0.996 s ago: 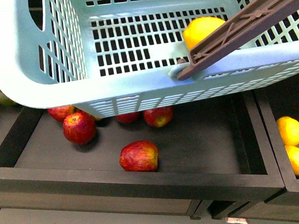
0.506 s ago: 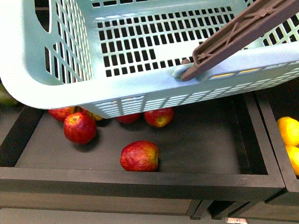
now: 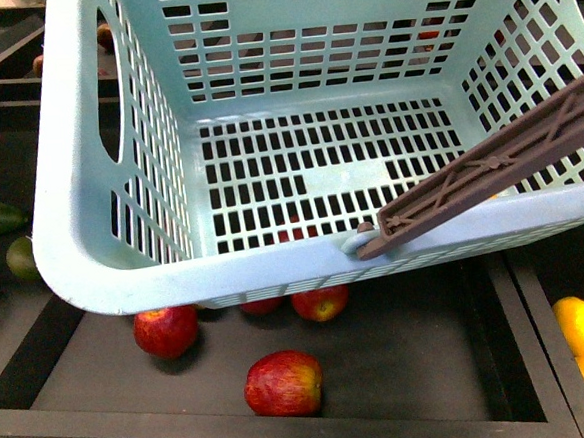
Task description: Pick lemon and mango into basket
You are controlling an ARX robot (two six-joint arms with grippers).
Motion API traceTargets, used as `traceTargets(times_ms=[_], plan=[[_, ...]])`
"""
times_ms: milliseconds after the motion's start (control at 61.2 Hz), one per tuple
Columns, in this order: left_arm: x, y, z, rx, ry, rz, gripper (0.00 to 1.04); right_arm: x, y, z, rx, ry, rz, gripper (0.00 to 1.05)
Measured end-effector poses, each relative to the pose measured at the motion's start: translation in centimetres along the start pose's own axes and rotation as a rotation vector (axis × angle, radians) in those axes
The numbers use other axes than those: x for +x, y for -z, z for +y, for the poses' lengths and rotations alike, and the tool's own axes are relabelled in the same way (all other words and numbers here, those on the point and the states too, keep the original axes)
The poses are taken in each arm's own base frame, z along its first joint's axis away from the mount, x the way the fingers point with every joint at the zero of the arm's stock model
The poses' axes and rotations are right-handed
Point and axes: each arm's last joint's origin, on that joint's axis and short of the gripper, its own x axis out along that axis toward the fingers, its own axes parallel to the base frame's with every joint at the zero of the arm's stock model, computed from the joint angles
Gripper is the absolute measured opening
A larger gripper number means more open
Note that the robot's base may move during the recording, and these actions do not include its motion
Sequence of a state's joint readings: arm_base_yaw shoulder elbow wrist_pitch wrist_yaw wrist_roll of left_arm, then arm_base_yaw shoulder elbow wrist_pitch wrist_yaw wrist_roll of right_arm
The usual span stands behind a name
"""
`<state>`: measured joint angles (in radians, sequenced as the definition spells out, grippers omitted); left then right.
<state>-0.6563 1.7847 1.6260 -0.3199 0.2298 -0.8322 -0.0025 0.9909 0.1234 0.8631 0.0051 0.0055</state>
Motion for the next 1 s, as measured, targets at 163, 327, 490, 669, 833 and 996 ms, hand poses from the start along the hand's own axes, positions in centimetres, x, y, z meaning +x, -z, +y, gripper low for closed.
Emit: traceTargets(times_ms=[163,327,490,669,833,996], plan=[[0.08,0.43,-0.4,-0.002,0.024,0.027,0.05,-0.04,0.02,0.01,0.0,-0.002,0.0,0.96],[-0.06,0.12,-0.2,0.001,0.007,0.004,0.05,-0.05,0.04,0.01,0.0,-0.002,0.001,0.96],[-0.12,-0.1,0.01,-0.002,-0.003,-0.007,0.05,-0.06,0.06,0.01,0.0,-0.003,0.001,0.96],[-0.12,-0.1,0.08,0.0,-0.002,-0.005,0.05,-0.08,0.09,0.03,0.0,-0.006,0.002,0.96],[-0.1,-0.03,0.03,-0.004,0.004,0.003,0.05,-0.08,0.09,0.03,0.0,-0.006,0.002,0.96],[-0.11,-0.04,0.03,-0.001,0.001,-0.001,0.05,-0.09,0.08,0.03,0.0,-0.006,0.002,0.96]])
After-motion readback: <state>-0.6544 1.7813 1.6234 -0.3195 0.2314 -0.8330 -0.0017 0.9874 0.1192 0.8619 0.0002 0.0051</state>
